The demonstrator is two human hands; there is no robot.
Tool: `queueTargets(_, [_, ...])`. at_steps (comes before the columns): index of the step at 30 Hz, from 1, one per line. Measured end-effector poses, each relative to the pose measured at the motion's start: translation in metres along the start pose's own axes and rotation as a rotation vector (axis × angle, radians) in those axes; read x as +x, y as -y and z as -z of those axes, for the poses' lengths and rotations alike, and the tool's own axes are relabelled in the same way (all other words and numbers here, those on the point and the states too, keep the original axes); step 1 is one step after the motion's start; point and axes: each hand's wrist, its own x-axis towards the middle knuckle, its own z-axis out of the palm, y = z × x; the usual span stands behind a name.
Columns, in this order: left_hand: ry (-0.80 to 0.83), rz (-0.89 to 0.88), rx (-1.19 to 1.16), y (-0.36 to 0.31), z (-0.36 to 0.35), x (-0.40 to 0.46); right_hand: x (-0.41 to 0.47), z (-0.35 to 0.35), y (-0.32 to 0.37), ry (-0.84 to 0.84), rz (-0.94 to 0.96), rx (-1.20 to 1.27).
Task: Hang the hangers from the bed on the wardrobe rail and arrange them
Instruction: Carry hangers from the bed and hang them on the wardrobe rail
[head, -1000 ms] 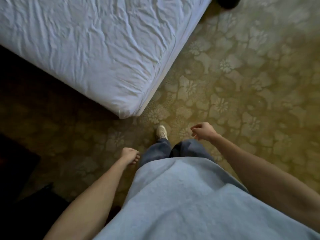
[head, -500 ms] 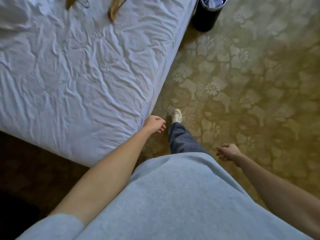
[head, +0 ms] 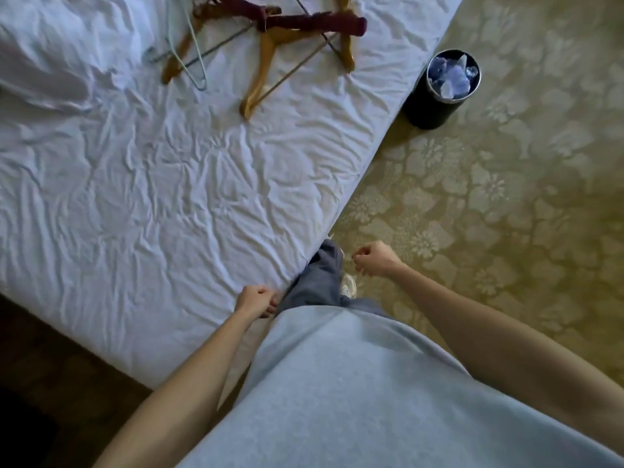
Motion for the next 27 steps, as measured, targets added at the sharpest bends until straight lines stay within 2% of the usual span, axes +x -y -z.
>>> queueTargets(5, [0.027, 0.194, -0.095, -0.011, 0.028, 0.034, 0.060, 0.039, 0.104, 0.046, 0.066, -0.110])
queueTargets(8, [-0.009, 0.223, -0.164, -0.046, 0.037, 0.058, 0.086, 0.066, 0.144, 0.113, 0.086, -0.211])
queueTargets(20, [0.057, -0.063, -0.328, -0.332, 0.056, 0.135, 0.194, 0.220, 0.214, 0.020, 0.040, -0.347])
queueTargets(24, [0.032, -0.083, -0.380, -0.415, 0.060, 0.161, 0.238, 0.262, 0.261, -0.001, 0.129, -0.350])
queueTargets(27, [0.008, -0.055, -0.449, -0.470, 0.066, 0.182, 0.273, 0.289, 0.308, -0.088, 0.252, -0.413])
